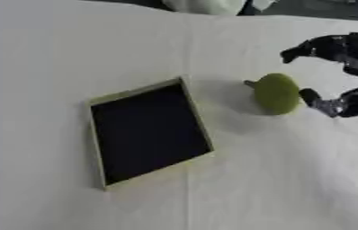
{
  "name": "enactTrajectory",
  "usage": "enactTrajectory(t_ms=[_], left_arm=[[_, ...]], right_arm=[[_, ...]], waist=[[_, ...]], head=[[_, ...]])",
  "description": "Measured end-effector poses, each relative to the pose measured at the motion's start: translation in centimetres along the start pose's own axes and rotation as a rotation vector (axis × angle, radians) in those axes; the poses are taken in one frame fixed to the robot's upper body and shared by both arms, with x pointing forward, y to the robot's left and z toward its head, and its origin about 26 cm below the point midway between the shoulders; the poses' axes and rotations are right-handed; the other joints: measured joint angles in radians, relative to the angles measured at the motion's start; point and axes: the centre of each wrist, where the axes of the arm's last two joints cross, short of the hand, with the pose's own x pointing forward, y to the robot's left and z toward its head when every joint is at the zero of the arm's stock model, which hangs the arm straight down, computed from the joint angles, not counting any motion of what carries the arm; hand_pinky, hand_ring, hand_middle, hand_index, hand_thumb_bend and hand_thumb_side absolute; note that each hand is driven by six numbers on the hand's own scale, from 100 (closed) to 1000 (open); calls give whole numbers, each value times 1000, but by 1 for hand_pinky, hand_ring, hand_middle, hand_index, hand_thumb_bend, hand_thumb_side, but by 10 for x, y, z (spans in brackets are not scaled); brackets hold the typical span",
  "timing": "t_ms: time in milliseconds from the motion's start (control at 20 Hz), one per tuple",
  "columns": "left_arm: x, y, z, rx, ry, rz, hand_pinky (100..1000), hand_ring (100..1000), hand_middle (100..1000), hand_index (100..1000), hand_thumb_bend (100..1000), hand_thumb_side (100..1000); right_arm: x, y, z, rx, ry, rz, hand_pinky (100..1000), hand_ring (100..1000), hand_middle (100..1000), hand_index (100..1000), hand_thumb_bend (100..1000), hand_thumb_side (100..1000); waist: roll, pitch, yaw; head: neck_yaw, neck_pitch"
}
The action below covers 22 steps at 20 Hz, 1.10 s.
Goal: Pick up objects on the table and place them in the box.
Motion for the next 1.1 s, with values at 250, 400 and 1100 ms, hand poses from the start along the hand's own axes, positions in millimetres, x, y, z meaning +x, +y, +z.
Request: enactTrajectory(t_ms=[250,400,1100], left_arm=[[0,-1,0,-2,2,4,501,630,642,664,100,476],[0,-1,0,-5,5,6,501,630,642,664,100,477],[-1,-3,2,-12,12,18,500,632,643,663,100,481]], right_arm=[[-8,11,-11,35,25,-2,817,847,794,965,100,514],[-12,18,-16,55,35,-3,819,845,793,965,100,541],[-27,49,-26,159,68,17,821,836,764,953,100,528]], waist=[[0,0,4],[0,0,5],[2,0,8]], head=[[0,0],[0,0],[3,-1]])
